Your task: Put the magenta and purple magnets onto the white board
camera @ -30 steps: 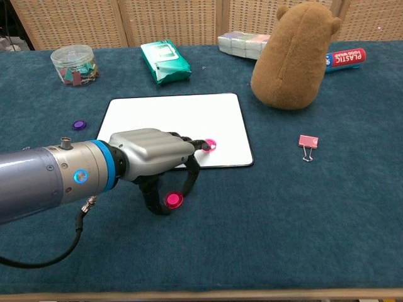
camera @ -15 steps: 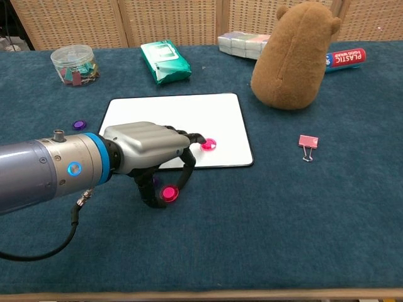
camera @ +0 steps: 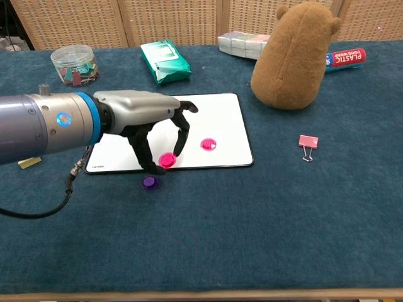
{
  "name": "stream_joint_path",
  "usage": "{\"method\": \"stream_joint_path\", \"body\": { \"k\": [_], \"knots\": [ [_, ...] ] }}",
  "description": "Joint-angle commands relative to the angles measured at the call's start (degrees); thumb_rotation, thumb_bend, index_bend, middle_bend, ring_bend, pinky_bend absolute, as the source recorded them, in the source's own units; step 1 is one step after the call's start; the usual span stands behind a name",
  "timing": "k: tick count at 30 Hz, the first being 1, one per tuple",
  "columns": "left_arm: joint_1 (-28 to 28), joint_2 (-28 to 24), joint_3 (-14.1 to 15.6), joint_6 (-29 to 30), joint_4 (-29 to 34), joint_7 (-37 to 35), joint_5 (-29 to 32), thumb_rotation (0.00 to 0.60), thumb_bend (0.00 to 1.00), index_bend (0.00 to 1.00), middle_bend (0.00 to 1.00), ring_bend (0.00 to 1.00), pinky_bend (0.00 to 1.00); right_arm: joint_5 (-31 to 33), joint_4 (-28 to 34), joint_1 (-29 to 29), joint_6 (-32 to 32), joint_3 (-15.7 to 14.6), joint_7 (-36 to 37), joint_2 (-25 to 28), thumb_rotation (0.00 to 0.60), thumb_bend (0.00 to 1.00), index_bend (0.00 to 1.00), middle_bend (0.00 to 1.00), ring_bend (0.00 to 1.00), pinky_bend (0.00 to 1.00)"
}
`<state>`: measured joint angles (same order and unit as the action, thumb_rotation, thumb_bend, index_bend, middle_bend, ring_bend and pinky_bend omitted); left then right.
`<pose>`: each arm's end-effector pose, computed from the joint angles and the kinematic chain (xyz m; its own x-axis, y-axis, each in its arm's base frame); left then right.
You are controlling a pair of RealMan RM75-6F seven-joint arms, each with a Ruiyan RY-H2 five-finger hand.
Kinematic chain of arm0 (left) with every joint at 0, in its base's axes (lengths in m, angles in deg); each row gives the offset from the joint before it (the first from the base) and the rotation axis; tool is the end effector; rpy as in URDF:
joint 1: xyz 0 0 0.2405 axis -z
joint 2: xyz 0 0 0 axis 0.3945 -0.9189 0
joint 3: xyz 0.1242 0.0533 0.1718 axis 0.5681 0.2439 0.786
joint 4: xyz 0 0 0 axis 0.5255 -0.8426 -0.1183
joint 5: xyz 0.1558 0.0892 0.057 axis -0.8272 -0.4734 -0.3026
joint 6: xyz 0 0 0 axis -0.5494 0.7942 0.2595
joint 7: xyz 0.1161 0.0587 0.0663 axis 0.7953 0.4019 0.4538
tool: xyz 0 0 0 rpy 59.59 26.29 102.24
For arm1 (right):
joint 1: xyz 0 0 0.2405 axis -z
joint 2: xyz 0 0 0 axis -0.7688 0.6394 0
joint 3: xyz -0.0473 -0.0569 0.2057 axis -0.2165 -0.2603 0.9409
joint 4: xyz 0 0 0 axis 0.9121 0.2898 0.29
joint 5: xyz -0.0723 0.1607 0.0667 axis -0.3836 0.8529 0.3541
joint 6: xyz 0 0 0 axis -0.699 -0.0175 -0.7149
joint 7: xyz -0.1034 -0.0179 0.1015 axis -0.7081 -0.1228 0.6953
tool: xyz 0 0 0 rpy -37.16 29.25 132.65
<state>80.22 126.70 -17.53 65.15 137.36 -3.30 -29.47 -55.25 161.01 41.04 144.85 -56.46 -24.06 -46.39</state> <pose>-0.0515 0.2740 -0.0282 0.5484 0.4374 0.7127 0.8106 -0.4873 -0.3247 -0.2883 -0.2010 0.1549 0.1239 -0.0883 0.9884 -0.9916 -0.0471 0.1201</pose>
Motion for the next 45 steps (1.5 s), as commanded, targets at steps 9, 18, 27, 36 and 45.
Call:
{"method": "stream_joint_path", "body": {
  "k": [9, 18, 27, 36, 45],
  "knots": [
    [3.53, -0.09, -2.75, -6.38, -9.74, -4.80, 5.53, 0.600, 0.44, 0.61, 0.00, 0.00, 0.00, 0.60, -0.58, -0.15, -0.66, 0.30, 0.84, -0.03, 0.600, 0.23, 0.35, 0.00, 0.00, 0.00],
    [5.02, 3.99, -3.24, -7.74, -16.24, -7.31, 5.34, 0.600, 0.44, 0.60, 0.00, 0.00, 0.00, 0.89, -0.94, -0.22, -1.01, 0.50, 1.32, -0.05, 0.600, 0.23, 0.35, 0.00, 0.00, 0.00],
    [6.86, 5.79, -3.08, -7.16, -18.25, -6.03, 8.21, 0.600, 0.44, 0.60, 0.00, 0.00, 0.00, 1.19, -1.24, -0.16, -1.08, 0.73, 1.99, 0.05, 0.600, 0.23, 0.35, 0.00, 0.00, 0.00],
    [7.80, 6.23, -2.31, -6.10, -18.55, -4.17, 11.25, 0.600, 0.44, 0.60, 0.00, 0.00, 0.00, 1.09, -1.24, -0.14, -1.01, 0.82, 2.30, 0.15, 0.600, 0.23, 0.35, 0.00, 0.00, 0.00],
    [8.14, 6.08, -1.76, -5.15, -17.80, -3.14, 12.84, 0.600, 0.43, 0.39, 0.00, 0.00, 0.00, 1.12, -1.19, -0.08, -0.99, 0.88, 2.30, 0.19, 0.600, 0.23, 0.35, 0.00, 0.00, 0.00]
  ]
}}
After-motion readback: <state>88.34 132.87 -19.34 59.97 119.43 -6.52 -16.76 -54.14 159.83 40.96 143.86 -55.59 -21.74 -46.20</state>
